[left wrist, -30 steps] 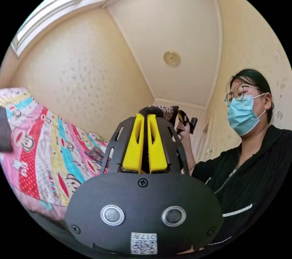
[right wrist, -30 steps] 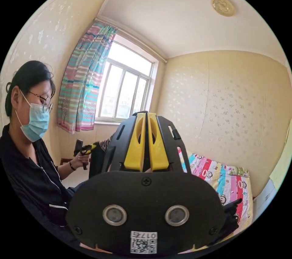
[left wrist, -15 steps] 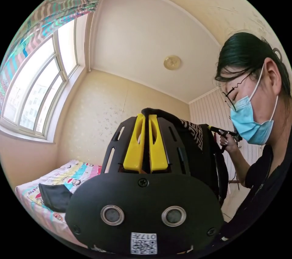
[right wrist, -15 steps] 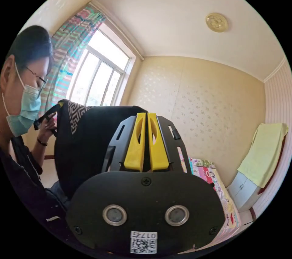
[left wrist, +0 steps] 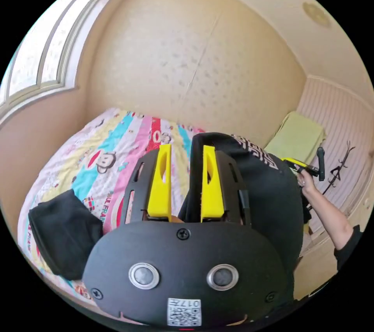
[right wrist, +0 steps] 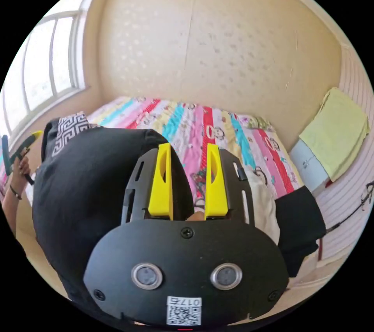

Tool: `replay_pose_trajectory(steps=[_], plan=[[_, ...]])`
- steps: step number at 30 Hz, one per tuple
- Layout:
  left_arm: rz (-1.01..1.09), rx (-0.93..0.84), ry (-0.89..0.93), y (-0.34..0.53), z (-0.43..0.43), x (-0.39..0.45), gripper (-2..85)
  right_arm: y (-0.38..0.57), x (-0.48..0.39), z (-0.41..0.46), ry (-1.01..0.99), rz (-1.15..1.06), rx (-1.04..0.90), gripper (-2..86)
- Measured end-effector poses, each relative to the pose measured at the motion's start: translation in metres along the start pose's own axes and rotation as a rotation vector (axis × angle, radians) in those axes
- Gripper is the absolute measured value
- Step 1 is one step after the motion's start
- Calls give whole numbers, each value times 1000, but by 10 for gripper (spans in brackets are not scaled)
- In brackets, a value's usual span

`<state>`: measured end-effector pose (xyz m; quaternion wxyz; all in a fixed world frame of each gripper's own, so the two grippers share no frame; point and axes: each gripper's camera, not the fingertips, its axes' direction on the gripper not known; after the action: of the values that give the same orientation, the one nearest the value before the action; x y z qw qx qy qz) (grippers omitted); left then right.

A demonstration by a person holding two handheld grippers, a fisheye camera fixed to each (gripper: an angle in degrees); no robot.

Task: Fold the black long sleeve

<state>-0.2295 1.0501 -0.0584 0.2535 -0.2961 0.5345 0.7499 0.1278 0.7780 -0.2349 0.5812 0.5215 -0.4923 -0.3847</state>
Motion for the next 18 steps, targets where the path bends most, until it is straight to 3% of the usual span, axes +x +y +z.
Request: replay_pose_trajectory(steps=[1, 3, 6, 10, 13, 18], plan=[[19, -33, -43, 6, 14, -4, 123, 8, -17, 33, 144, -45, -30, 111], [133, -93, -94, 40, 55, -5, 123, 29, -41, 64, 195, -145, 18, 105], [235, -223, 21, 96, 98, 10, 120, 78, -70, 91, -18, -316, 84, 105], [321, -323, 252, 179, 112, 52, 110, 149, -63, 118, -450, -240, 5, 106], [373, -494, 170, 252, 131, 79, 112, 205, -59, 163, -370, -190, -157, 104], [481, -507, -30, 284, 146, 102, 109, 223, -45, 208, -398, -164, -285, 100]])
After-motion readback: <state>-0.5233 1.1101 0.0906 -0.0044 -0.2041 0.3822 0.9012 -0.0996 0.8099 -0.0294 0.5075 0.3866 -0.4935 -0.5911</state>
